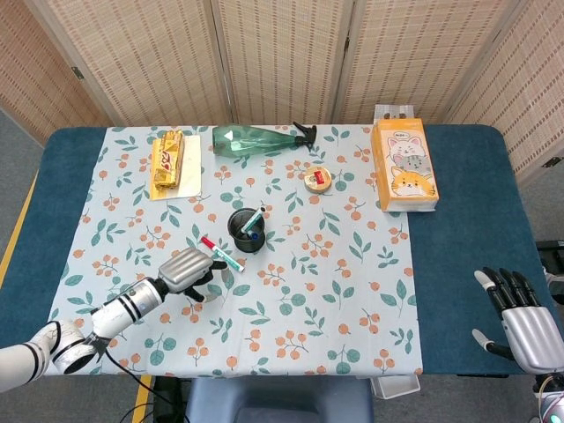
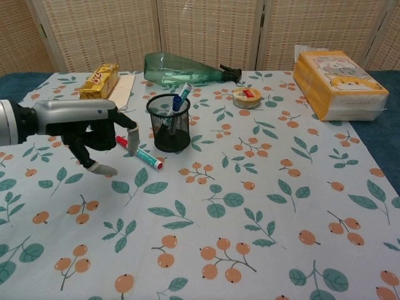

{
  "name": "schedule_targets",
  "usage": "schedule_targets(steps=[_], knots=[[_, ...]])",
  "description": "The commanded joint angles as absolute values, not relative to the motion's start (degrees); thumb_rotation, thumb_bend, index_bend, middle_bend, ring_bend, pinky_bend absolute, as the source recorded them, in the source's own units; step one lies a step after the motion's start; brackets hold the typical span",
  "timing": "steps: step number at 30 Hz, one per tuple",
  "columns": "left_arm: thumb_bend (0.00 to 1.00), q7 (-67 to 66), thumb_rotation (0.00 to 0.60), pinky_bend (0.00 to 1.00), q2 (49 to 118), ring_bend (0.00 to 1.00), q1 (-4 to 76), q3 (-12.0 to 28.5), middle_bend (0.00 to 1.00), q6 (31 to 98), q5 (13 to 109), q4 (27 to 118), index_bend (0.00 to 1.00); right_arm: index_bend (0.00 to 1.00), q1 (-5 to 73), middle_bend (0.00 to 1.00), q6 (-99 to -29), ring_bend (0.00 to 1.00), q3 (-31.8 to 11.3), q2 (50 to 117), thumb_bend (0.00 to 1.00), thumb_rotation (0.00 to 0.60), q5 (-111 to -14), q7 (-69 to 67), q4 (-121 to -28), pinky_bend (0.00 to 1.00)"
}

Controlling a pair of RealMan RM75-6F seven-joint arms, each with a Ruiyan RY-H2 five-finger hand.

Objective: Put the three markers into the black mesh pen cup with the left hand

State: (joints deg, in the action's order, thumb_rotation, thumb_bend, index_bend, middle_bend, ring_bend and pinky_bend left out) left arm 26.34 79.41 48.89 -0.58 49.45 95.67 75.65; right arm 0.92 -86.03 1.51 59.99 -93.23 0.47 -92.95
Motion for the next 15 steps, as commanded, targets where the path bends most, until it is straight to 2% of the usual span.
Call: schedule_targets(steps=[1,7,15], knots=[[0.31,26.1,0.6,1.0,80.5,1.0,50.1,-0.1,1.0,48.7,95.4,74.3,0.48,0.05,1.1,0.05,-85.8,0.03,1.4,59.9,0.2,0.6,-93.0,0.4,-92.9,0.0],[0.32,26.2,0.6,1.0,82.0,1.0,51.4,0.2,1.0,48.2,94.7,71.9,0.49,0.05,1.2,0.05,-85.5,0.03,1.4,59.9,0.2,0.6,-92.8,0.4,-93.0,0.0],[0.33,24.7,0.6,1.0,86.2,1.0,53.3,-1.4,1.0,49.5,97.9,64.2,0.49,0.05,1.2,0.05,-85.6,0.03,1.3,59.8,0.2,0.6,-92.4,0.1,-93.0,0.0]])
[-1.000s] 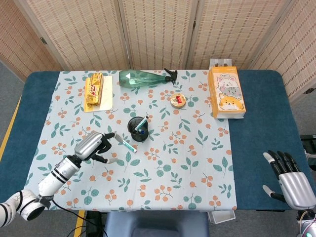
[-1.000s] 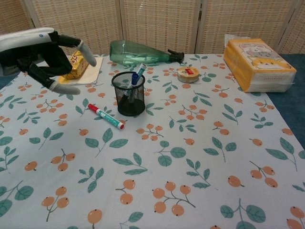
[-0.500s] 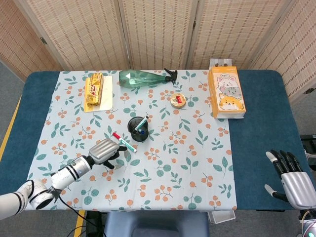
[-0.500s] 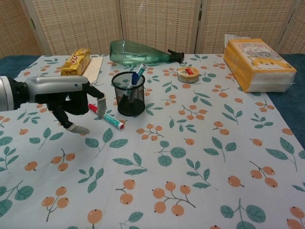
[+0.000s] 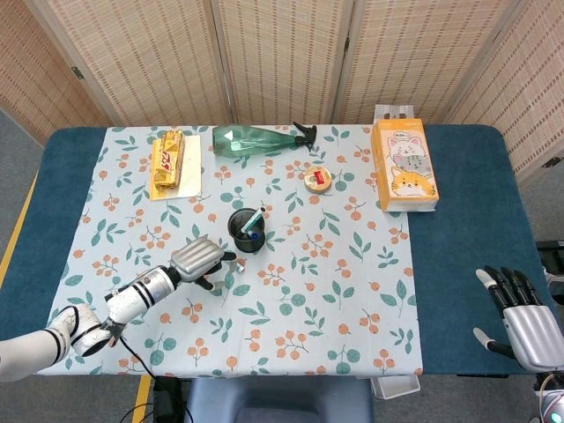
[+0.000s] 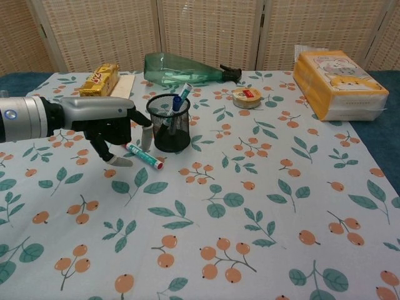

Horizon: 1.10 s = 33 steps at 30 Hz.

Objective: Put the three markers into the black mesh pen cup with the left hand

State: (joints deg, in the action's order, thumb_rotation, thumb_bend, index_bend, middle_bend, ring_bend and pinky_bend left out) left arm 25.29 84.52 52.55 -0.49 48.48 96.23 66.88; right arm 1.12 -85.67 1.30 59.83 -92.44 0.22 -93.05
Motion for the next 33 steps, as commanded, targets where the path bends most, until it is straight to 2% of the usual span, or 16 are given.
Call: schedule_targets(steps=[1,13,33], knots=[[0.33,24.7,0.6,1.0,86.7,1.0,53.5,-1.7,1.0,49.7,98.3,63.4,0.48,0.05,1.2,0.05,-85.5,0.03,1.3,59.7,0.2,0.6,-92.3,-0.1,-93.0,0.0],[0.33,24.0,0.6,1.0,91.1,1.0,54.9,-3.8,1.0,54.0,101.4,55.6,0.46,0.05,1.2,0.05,-85.7,0.03,1.6,59.2,0.2,0.6,-92.8,-1.0,-92.9,0.0],[0.33,28.7,0.6,1.0,95.2,1.0,56.4,-5.3,1.0,53.3,99.9,46.0,0.47,0.05,1.3,0.05,-85.6,0.03,1.6,58.8,0.2,0.6,-92.6,-2.2,-92.8,0.0]])
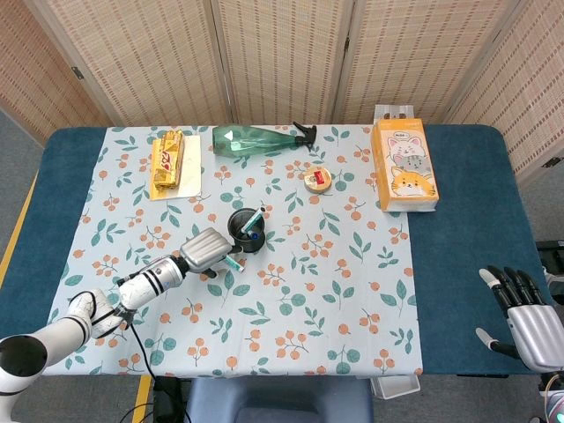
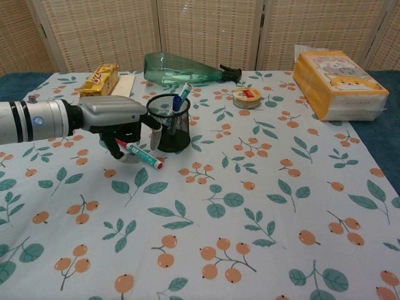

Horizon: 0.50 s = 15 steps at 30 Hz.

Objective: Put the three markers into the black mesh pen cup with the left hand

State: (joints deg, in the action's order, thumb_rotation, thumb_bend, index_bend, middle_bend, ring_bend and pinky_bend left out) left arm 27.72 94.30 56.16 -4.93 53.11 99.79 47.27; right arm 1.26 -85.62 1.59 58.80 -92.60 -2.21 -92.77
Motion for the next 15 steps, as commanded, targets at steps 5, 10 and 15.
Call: schedule_targets(steps=[5,10,15], knots=[[0.33,30.2,0.6,1.0,96.6,1.0,56.9,-5.9,1.0,53.2,100.1,43.6,0.47,0.05,1.1,0.05,-85.9,0.03,1.5,58.6,0.2,0.6,-92.6,-2.6,-92.7,0.0],[0.33,31.5,0.6,1.0,98.1,1.0,57.2,-6.6,1.0,53.6,100.4,41.0,0.47,0.05,1.0,0.05,-86.2,0.03,1.6,58.5,0.2,0.6,-92.7,-3.0,-92.6,0.0],[0.33,32.9,0.6,1.0,99.5,1.0,57.3,-7.3,1.0,54.0,100.7,38.5,0.48,0.05,0.9,0.05,-86.5,0.03,1.7,58.4,0.2,0.6,-92.9,-3.3,-92.6,0.0]])
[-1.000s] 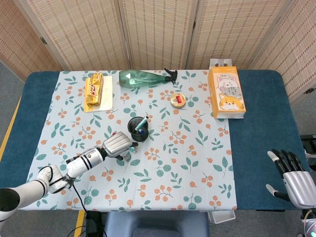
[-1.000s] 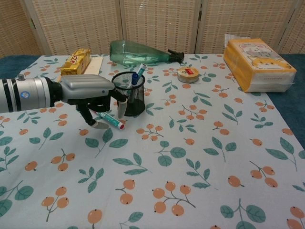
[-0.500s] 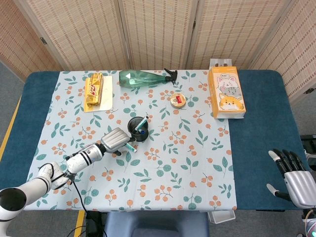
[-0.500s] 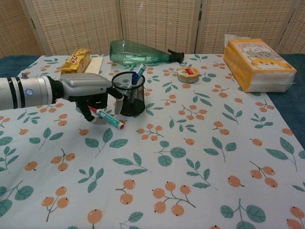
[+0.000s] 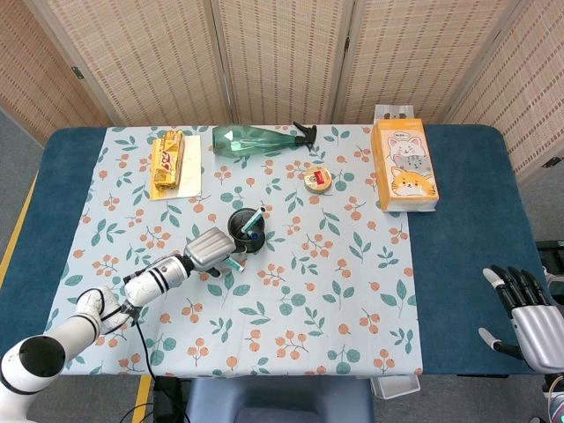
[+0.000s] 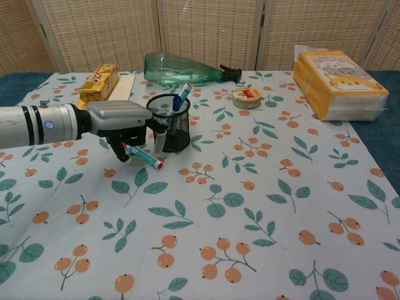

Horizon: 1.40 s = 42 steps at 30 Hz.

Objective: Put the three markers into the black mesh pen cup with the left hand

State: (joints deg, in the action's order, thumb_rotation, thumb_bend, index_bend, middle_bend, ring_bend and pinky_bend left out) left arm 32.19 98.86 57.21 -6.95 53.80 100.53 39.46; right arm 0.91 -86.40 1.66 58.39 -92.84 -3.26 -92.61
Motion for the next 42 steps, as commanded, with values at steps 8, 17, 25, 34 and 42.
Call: schedule_targets(steps=[8,17,25,34,42], knots=[[0.33,35.2,0.6,1.0,101.2,1.0,57.4,-8.3,1.0,54.6,100.9,34.9,0.49,0.05,0.9,0.05,-86.3,0.03,1.6,58.4,0.2,0.6,-92.7,-3.4,-92.6,0.0],[0.33,37.1,0.6,1.0,102.6,1.0,57.5,-9.1,1.0,54.8,101.1,32.0,0.49,0.05,1.1,0.05,-86.0,0.03,1.5,58.3,0.2,0.6,-92.4,-3.5,-92.7,0.0],[0.33,38.1,0.6,1.0,104.2,1.0,57.6,-9.9,1.0,54.6,101.2,30.1,0.5,0.05,1.0,0.05,-86.3,0.03,1.4,58.2,0.2,0.6,-92.4,-3.8,-92.6,0.0],[0.34,38.4,0.6,1.0,105.0,1.0,57.4,-10.0,1.0,55.5,100.9,29.3,0.56,0.05,0.6,0.05,-87.2,0.03,1.4,58.4,0.2,0.6,-92.8,-3.9,-92.3,0.0],[0.35,38.0,0.6,1.0,102.5,1.0,56.3,-8.7,1.0,58.4,99.6,32.3,0.58,0.05,0.3,0.05,-88.0,0.03,1.4,58.6,0.2,0.6,-93.2,-3.5,-92.3,0.0]])
